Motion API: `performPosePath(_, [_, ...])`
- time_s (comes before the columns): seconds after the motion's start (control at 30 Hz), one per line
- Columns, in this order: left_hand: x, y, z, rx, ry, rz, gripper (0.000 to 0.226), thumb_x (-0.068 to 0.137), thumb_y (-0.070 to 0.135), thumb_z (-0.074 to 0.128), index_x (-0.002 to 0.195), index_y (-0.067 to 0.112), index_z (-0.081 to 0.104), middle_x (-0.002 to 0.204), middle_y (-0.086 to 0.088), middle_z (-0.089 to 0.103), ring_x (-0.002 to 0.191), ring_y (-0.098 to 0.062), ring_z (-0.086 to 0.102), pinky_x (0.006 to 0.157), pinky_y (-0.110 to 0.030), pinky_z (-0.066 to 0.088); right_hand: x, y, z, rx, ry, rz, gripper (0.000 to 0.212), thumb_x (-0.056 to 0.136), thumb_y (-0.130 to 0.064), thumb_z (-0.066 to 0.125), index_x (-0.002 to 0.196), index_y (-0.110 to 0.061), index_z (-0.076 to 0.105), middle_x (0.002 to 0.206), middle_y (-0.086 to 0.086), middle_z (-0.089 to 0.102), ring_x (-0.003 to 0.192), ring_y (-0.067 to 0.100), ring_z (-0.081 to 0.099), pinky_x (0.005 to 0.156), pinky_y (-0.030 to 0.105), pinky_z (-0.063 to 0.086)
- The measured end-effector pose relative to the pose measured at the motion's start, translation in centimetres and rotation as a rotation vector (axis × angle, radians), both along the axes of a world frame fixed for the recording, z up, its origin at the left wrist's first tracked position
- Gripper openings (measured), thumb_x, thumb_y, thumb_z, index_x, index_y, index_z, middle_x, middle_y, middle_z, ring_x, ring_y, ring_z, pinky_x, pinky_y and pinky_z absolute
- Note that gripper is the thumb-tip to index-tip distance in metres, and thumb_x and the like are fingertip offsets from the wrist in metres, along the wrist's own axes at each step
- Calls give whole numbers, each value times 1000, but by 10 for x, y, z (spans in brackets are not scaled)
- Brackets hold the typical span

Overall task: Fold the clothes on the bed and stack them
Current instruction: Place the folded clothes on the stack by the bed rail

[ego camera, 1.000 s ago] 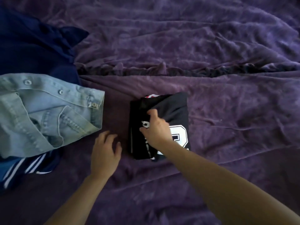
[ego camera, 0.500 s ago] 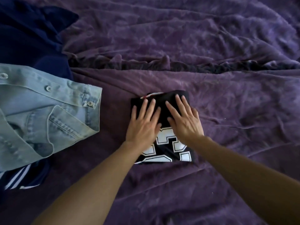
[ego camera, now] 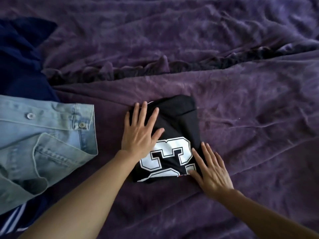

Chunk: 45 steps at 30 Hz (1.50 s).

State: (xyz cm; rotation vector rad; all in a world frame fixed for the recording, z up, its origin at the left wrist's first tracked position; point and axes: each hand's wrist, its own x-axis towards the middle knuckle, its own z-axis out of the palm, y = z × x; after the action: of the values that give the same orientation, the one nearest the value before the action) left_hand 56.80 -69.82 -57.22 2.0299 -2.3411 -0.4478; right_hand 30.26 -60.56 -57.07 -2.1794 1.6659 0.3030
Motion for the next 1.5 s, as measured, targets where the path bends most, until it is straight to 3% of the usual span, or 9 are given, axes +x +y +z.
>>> performPosePath(0.33, [7, -45, 40, 386, 177, 195, 92, 65, 52, 79, 139, 19, 37, 136, -5, 51, 123, -29, 50, 96, -41, 45, 78, -172, 40, 203, -116, -124, 124, 61, -41, 86, 152, -33, 2, 146, 9, 38, 128, 33, 46, 98, 43, 44])
performPosePath(0.5, [4, -19, 85, 467, 78, 145, 58, 56, 57, 81, 97, 21, 60, 110, -2, 60, 107, -26, 56, 80, -35, 44, 61, -140, 85, 155, -64, -7, 80, 66, -42, 81, 133, -26, 40, 113, 8, 66, 105, 34, 61, 77, 36, 45])
performPosePath(0.67, [-36, 20, 154, 284, 79, -164, 66, 63, 50, 77, 120, 22, 60, 148, 6, 33, 140, -21, 25, 105, -38, 29, 0, -62, 147, -144, -313, 37, 42, 65, -27, 74, 97, -20, 48, 92, 2, 63, 89, 32, 62, 59, 35, 46])
performPosePath(0.8, [-103, 54, 205, 292, 247, -156, 54, 65, 41, 75, 108, 21, 49, 115, 3, 58, 105, -27, 60, 74, -36, 45, -69, -22, 195, -269, -462, 35, 26, 69, -20, 56, 94, -24, 50, 85, -8, 55, 78, 22, 57, 52, 33, 48])
performPosePath(1.0, [-222, 77, 279, 153, 421, -170, 131, 63, 39, 85, 146, 43, -17, 157, 4, 0, 124, -26, 49, 85, -34, 50, -196, 3, 285, -435, -402, 182, 30, 69, -17, 43, 95, -20, 58, 83, -11, 57, 81, 17, 52, 49, 31, 44])
performPosePath(1.1, [-290, 81, 315, 156, 357, -268, 126, 60, 38, 86, 147, 48, -6, 158, 6, -18, 131, -23, 43, 86, -32, 50, -262, 17, 331, -468, -352, 236, 32, 67, -10, 52, 96, -20, 59, 85, -11, 57, 85, 18, 53, 56, 33, 46])
performPosePath(1.2, [-362, 91, 346, 60, 238, -396, 76, 61, 41, 82, 126, 34, 44, 159, 8, -3, 133, -19, 38, 85, -38, 49, -329, 39, 367, -491, -302, 250, 37, 64, -4, 62, 98, -16, 60, 88, -6, 59, 86, 22, 55, 60, 33, 47])
performPosePath(1.37, [-467, 109, 365, -82, 195, -573, 66, 54, 52, 74, 110, 22, 55, 129, 8, 53, 134, -16, 37, 99, -34, 31, -431, 87, 397, -511, -282, 87, 46, 64, -5, 64, 105, -21, 53, 93, -4, 57, 86, 21, 57, 63, 20, 34])
performPosePath(1.5, [-535, 128, 379, 149, 448, -462, 56, 53, 41, 84, 86, 23, 42, 75, 8, 56, 73, -17, 52, 62, -30, 35, -501, 114, 399, -468, -313, -118, 58, 68, -7, 66, 114, -33, 42, 100, -5, 60, 88, 22, 60, 65, 35, 48])
